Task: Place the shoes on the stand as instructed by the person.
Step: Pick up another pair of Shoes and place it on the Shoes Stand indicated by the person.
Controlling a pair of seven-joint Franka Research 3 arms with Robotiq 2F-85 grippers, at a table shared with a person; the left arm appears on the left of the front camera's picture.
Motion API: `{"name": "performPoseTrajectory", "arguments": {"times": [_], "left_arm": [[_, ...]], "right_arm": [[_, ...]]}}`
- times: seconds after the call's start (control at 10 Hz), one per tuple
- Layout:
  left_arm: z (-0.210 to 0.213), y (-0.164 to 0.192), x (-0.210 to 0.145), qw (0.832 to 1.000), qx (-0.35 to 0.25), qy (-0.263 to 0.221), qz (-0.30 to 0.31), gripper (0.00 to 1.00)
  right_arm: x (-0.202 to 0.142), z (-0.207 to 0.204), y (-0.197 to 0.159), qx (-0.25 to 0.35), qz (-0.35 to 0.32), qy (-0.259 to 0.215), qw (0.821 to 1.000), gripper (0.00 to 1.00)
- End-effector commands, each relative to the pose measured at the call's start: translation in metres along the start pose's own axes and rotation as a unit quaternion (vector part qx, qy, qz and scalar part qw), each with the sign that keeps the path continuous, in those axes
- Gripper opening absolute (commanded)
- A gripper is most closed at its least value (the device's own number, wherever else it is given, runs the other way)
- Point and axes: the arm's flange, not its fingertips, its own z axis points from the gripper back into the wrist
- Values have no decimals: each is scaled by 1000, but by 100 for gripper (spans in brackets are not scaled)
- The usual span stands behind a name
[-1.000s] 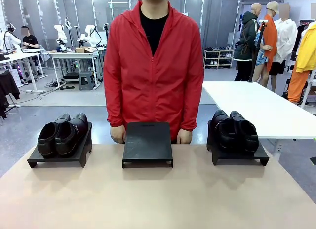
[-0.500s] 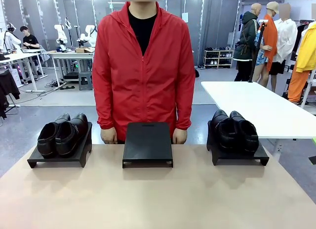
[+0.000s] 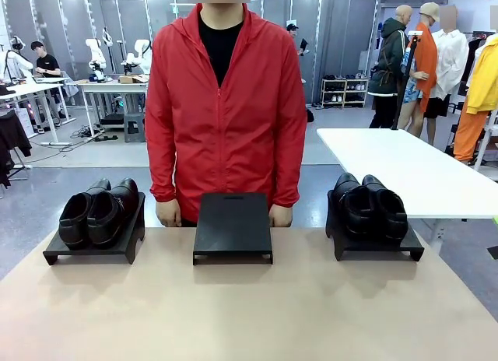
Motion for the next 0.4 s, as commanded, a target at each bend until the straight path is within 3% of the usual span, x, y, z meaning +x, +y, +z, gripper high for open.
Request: {"name": "performPoseTrajectory", "arguments": {"times": [0.0,0.3], "left_arm": [[0,-1,-1,1000,-6,-5,-14,100],[0,-1,-1,1000,-6,-5,-14,100]], "right_arm": [[0,1,4,0,-13,3,1000,100],[0,1,4,0,-13,3,1000,100]]}}
